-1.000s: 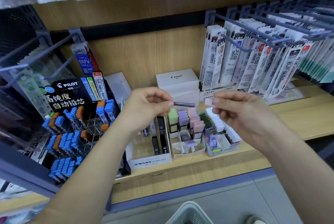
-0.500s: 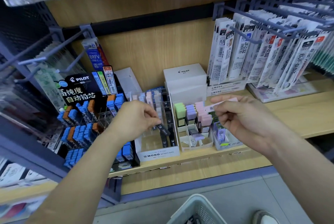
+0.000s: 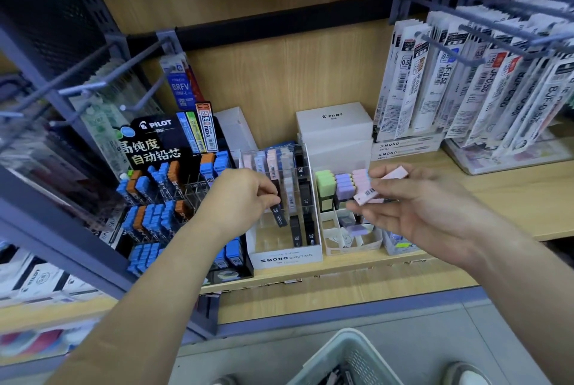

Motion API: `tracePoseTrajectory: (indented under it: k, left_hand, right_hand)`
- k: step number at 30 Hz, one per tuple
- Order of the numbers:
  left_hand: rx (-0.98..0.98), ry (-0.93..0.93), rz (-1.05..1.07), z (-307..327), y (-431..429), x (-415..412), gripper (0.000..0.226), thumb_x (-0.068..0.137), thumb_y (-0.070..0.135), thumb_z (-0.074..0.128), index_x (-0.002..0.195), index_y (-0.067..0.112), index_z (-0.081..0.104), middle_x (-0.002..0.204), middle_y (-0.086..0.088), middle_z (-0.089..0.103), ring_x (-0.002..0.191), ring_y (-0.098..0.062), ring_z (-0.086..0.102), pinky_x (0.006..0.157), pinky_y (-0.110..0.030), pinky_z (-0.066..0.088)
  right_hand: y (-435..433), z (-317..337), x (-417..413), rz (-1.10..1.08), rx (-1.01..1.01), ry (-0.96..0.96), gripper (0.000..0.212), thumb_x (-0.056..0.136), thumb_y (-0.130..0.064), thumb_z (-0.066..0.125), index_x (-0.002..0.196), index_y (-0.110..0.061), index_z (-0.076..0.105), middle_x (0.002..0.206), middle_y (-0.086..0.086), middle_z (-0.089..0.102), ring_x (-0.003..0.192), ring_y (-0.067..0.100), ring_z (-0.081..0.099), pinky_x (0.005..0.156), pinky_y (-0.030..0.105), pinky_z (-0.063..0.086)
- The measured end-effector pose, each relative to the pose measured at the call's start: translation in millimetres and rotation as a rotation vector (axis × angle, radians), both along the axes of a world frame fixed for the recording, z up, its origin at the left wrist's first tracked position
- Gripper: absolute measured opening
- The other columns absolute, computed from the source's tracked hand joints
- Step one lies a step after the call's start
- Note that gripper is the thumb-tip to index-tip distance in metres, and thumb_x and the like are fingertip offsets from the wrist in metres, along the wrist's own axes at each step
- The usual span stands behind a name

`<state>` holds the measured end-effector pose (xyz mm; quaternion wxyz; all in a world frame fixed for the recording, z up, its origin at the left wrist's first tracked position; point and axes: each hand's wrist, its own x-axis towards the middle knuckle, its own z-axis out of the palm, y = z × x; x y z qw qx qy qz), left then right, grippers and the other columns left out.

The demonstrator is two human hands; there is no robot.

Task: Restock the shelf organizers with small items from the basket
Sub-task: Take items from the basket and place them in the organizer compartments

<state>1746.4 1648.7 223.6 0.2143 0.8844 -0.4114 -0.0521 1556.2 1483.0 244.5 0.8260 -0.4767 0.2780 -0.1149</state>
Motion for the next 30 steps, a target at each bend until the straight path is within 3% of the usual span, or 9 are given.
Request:
tracePoseTrajectory:
  k: [3, 10, 20, 24, 30]
  left_hand:
    - [0.054, -0.028, -0.018, -6.4, 0.3, -3.7, 0.016, 0.086, 0.027, 0.07, 0.097, 0.017, 0.072, 0.084, 0.005, 0.069, 0.083, -0.012, 0.063, 0.08, -0.03, 0.053]
    - [0.23, -0.132, -0.075, -24.1, -5.3, -12.7, 0.012, 0.088, 0.028, 0.065, 0.094, 0.018, 0.063, 0.09, -0.001, 0.071, 0.091, -0.02, 0.06, 0.077, -0.032, 0.05]
    - [0.33, -0.236, -0.162, -40.1, -5.6, -9.5, 0.017, 0.095, 0.026, 0.054, 0.101, 0.017, 0.068, 0.092, -0.005, 0.071, 0.094, -0.026, 0.061, 0.08, -0.034, 0.051]
    - [0.282, -0.276, -0.16, -44.0, -4.5, -9.8, 0.014, 0.096, 0.026, 0.052, 0.097, 0.017, 0.063, 0.087, -0.006, 0.069, 0.087, -0.025, 0.061, 0.071, -0.03, 0.047]
    - [0.292, -0.311, -0.176, -43.2, -1.4, -10.0, 0.013, 0.096, 0.026, 0.051, 0.084, 0.022, 0.052, 0.081, -0.004, 0.066, 0.078, -0.026, 0.062, 0.064, -0.029, 0.043]
  right_hand:
    - [3.8, 0.2, 2.2, 0.02, -0.002, -0.006, 0.016, 0.092, 0.005, 0.054, 0.094, -0.01, 0.056, 0.087, 0.027, 0.066, 0.085, 0.04, 0.072, 0.06, 0.028, 0.059]
    - [9.2, 1.2, 4.4, -0.003, -0.058, -0.003, 0.032, 0.089, 0.005, 0.06, 0.118, -0.006, 0.055, 0.076, 0.015, 0.068, 0.071, 0.031, 0.073, 0.045, 0.019, 0.048]
    - [8.3, -3.6, 7.5, 0.025, -0.185, 0.057, 0.014, 0.086, 0.005, 0.063, 0.091, -0.007, 0.071, 0.075, 0.011, 0.064, 0.056, 0.011, 0.055, 0.047, 0.015, 0.043]
    - [9.6, -5.1, 8.8, 0.017, -0.22, 0.071, 0.019, 0.083, 0.009, 0.064, 0.081, -0.007, 0.073, 0.069, 0.007, 0.058, 0.055, 0.011, 0.047, 0.047, 0.014, 0.043]
    - [12.4, -2.5, 9.7, 0.019, -0.168, 0.032, 0.025, 0.083, 0.01, 0.063, 0.094, -0.011, 0.069, 0.074, 0.007, 0.064, 0.067, 0.018, 0.063, 0.056, 0.02, 0.046]
